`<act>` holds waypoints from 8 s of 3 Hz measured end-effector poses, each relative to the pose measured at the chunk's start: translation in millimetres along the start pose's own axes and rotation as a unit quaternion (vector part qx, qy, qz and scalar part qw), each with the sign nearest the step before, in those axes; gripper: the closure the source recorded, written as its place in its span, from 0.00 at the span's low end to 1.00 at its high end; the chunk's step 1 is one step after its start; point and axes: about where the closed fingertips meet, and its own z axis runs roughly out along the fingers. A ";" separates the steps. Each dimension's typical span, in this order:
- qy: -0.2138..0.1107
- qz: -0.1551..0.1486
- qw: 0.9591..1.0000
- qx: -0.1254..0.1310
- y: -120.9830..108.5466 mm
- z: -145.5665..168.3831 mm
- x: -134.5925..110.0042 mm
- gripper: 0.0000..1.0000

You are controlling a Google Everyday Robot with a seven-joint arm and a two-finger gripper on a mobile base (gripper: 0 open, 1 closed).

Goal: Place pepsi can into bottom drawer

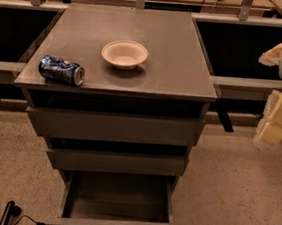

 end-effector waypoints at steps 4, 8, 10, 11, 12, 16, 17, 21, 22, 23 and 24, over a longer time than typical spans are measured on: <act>-0.072 -0.179 0.977 -0.094 -28.2 100.5 -248.4 0.00; -0.036 -0.207 0.969 -0.127 -22.6 215.2 -455.7 0.02; 0.013 -0.192 0.977 -0.097 -18.3 239.2 -457.6 0.43; 0.012 -0.211 0.973 -0.090 -10.9 234.6 -454.5 0.67; -0.014 -0.229 0.968 -0.100 -2.9 217.5 -441.3 0.90; 0.008 -0.163 0.974 -0.160 62.4 210.8 -347.9 1.00; -0.004 -0.151 0.982 -0.112 62.4 206.7 -334.3 1.00; -0.047 -0.129 0.990 -0.023 110.7 276.1 -210.4 1.00; -0.071 -0.104 0.991 -0.035 133.7 320.4 -157.8 1.00; -0.098 -0.092 0.990 -0.049 171.7 377.7 -89.3 1.00; -0.125 -0.055 0.990 -0.023 161.3 382.6 -72.3 1.00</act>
Offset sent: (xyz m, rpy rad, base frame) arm 0.0901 0.1529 -0.0195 0.0995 0.0621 0.3196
